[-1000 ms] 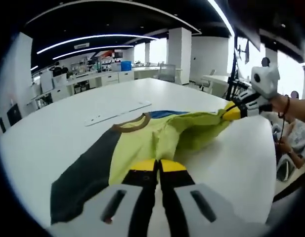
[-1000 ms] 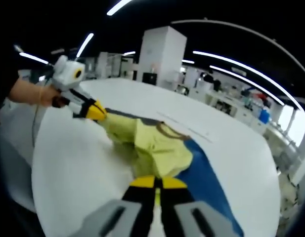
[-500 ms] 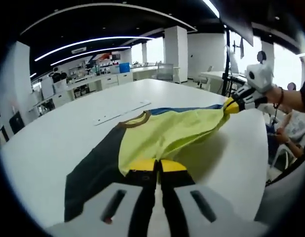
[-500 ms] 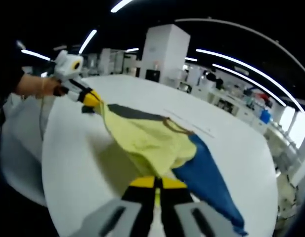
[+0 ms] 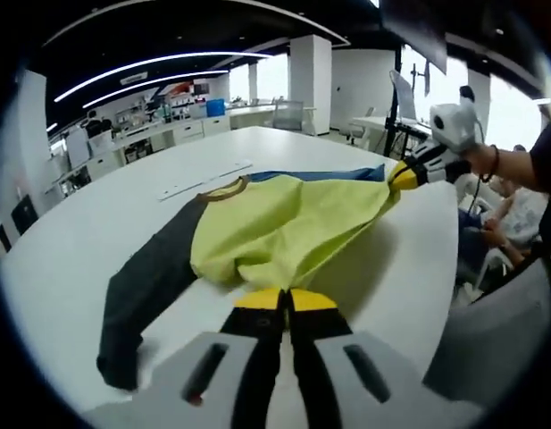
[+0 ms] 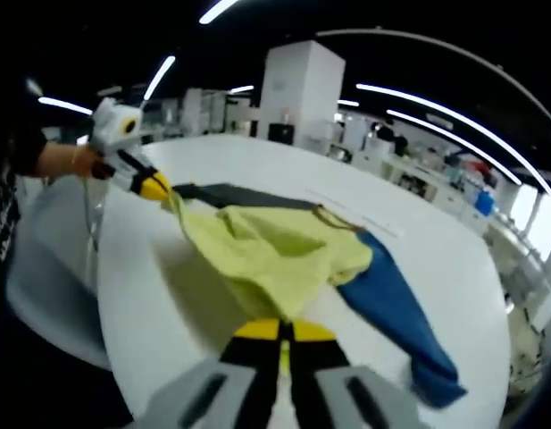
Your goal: Fold the garment on the visible template until the final outline fits inside the template.
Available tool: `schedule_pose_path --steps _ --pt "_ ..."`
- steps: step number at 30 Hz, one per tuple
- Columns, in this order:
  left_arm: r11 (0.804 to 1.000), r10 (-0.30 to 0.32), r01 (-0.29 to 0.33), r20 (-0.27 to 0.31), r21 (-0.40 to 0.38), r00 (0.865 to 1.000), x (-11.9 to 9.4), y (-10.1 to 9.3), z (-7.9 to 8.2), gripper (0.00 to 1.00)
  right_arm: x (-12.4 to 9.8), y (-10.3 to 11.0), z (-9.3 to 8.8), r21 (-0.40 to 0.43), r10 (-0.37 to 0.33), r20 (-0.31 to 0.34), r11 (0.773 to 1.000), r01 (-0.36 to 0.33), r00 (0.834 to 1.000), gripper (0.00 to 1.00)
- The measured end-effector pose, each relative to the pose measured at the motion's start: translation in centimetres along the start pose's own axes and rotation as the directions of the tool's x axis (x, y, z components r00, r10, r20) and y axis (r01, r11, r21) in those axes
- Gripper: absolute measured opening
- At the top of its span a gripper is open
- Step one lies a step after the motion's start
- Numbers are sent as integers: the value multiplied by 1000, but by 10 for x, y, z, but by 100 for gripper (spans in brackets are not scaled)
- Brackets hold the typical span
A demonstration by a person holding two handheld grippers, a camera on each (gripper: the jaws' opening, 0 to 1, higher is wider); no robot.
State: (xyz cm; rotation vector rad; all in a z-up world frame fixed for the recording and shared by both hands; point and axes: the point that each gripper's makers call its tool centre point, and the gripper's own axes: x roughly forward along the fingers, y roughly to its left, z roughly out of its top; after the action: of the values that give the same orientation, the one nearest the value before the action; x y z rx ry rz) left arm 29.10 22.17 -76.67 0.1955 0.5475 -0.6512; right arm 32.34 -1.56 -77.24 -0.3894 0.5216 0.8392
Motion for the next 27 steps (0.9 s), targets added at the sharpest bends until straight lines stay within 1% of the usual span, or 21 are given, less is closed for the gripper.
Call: schedule_pose_path --steps 5,7,10,13,14,16,17,20,22,25,27 --pt "1000 5 -5 -41 9 999 -9 -10 -18 0 0 21 -10 18 24 -11 1000 -23 1000 0" --pt "1000 10 -10 -64 6 998 -9 -12 -26 0 0 30 -15 43 37 -21 998 -36 999 0" --pt "1000 14 -13 -86 4 996 -9 -17 -38 0 0 39 -21 75 42 -18 996 -40 999 0" --pt "1000 23 -22 -115 14 993 -8 -19 -50 0 2 47 -28 85 43 -29 996 -41 999 0" --pt "1000 21 -17 -136 26 990 -7 -20 -57 0 3 51 -31 82 42 -43 996 -39 998 0" --pt "1000 19 -16 -145 23 989 -6 -21 -62 0 4 56 -36 88 44 -48 995 -39 998 0" --pt "1000 16 -14 -160 10 987 -6 -22 -67 0 5 57 -38 94 44 -50 995 -39 998 0" --pt "1000 24 -24 -180 4 983 -4 -21 -75 0 9 61 -49 81 40 -87 996 -33 995 0" --pt "1000 27 -29 -193 -8 981 -4 -20 -80 0 11 62 -52 88 39 -95 996 -31 995 0" --pt "999 40 -42 -211 -5 977 -4 -18 -88 0 14 64 -53 99 40 -92 995 -31 995 0" --pt "999 37 -39 -216 -4 976 -4 -20 -89 0 16 66 -58 80 35 -113 996 -26 993 0"
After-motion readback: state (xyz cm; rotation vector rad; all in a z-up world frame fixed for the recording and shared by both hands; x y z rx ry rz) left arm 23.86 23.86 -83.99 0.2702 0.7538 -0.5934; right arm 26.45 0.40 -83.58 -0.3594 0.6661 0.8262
